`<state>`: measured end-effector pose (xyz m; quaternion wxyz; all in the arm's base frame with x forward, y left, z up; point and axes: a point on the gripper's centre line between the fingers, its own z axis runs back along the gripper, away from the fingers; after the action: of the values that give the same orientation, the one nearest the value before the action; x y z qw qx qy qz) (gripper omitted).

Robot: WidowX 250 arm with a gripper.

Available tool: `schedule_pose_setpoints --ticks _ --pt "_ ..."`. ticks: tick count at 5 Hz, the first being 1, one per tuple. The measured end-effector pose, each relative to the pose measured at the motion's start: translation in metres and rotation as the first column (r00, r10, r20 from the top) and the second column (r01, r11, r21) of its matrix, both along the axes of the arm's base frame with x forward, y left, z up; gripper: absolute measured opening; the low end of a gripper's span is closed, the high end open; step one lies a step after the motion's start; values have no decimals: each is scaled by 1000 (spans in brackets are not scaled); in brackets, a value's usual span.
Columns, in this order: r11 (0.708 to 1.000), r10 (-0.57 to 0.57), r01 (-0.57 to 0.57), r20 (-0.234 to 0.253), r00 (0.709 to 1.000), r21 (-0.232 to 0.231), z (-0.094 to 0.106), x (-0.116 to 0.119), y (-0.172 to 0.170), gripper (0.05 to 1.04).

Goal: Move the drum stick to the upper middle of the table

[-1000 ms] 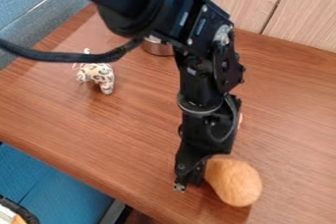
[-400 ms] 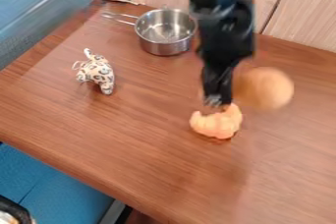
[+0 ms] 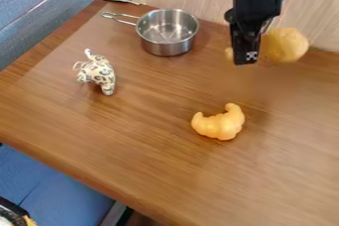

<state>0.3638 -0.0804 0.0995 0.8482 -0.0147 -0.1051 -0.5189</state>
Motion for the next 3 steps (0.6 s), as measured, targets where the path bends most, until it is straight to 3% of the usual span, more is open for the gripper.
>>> schedule_pose_setpoints --ticks 1,3 --pt "998 44 -43 -7 999 56 -18 31 4 325" --pt "991 72 -72 1 997 111 -42 66 11 325"
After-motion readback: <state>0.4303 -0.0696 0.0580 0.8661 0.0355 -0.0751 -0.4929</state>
